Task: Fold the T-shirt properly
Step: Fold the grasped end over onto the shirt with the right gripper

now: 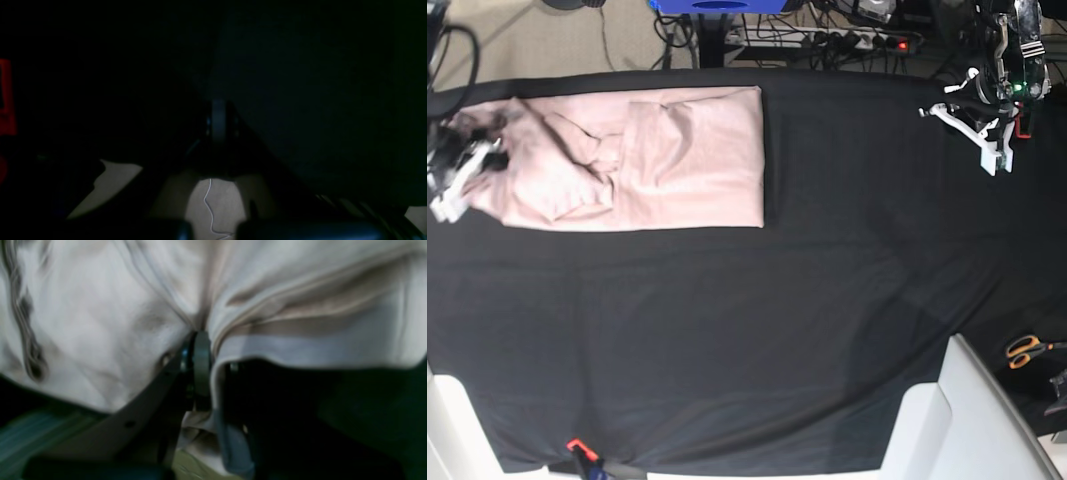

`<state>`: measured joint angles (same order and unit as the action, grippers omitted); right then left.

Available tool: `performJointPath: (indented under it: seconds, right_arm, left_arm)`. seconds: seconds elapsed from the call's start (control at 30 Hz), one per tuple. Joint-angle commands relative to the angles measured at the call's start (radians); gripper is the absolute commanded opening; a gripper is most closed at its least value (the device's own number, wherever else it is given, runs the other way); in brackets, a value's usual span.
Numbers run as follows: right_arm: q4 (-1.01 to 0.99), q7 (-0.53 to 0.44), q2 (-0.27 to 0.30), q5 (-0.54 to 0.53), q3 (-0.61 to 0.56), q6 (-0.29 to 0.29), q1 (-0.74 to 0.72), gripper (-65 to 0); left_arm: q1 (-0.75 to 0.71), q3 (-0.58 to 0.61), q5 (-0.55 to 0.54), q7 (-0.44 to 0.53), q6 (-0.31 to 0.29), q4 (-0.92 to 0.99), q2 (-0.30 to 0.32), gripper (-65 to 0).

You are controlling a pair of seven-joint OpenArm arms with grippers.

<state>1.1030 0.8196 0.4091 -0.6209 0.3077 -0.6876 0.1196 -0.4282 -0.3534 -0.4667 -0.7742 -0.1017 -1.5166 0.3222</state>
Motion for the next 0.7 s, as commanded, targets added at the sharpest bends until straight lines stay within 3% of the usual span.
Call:
performJointPath:
  seconds: [0.0,0.07,0.13,0.27,0.47,0.67]
  right_arm:
    - [0.081,-0.010,0.023,-0.006,0.006,-0.011,0.009,-61.7]
    - [0.217,-0.010,-0.011,0.063,0.006,-0.011,0.055,-61.7]
    - [0.338,-0.010,-0.052,0.157,0.008,0.030,0.085,-61.7]
    - [0.527,-0.010,-0.167,0.387,0.009,0.052,0.107,-61.7]
    - [0.668,0.001,-0.341,0.692,-0.009,0.044,0.124,-61.7]
    - [0.722,0.001,-0.464,0.887,-0.130,0.053,0.156,-61.7]
  left_arm:
    - [-0.004,-0.008,0.001,0.008,0.001,-0.020,0.018,-65.0]
    - [-0.019,-0.009,0.001,0.008,0.001,-0.020,0.019,-65.0]
    - [-0.025,-0.009,0.001,0.008,0.001,-0.031,0.019,-65.0]
    - [-0.041,-0.009,0.024,0.008,0.001,-0.068,0.027,-65.0]
    - [-0.045,-0.009,0.119,0.003,0.001,-0.100,0.019,-65.0]
    - [-0.047,-0.009,0.128,0.002,-0.003,-0.101,0.022,-65.0]
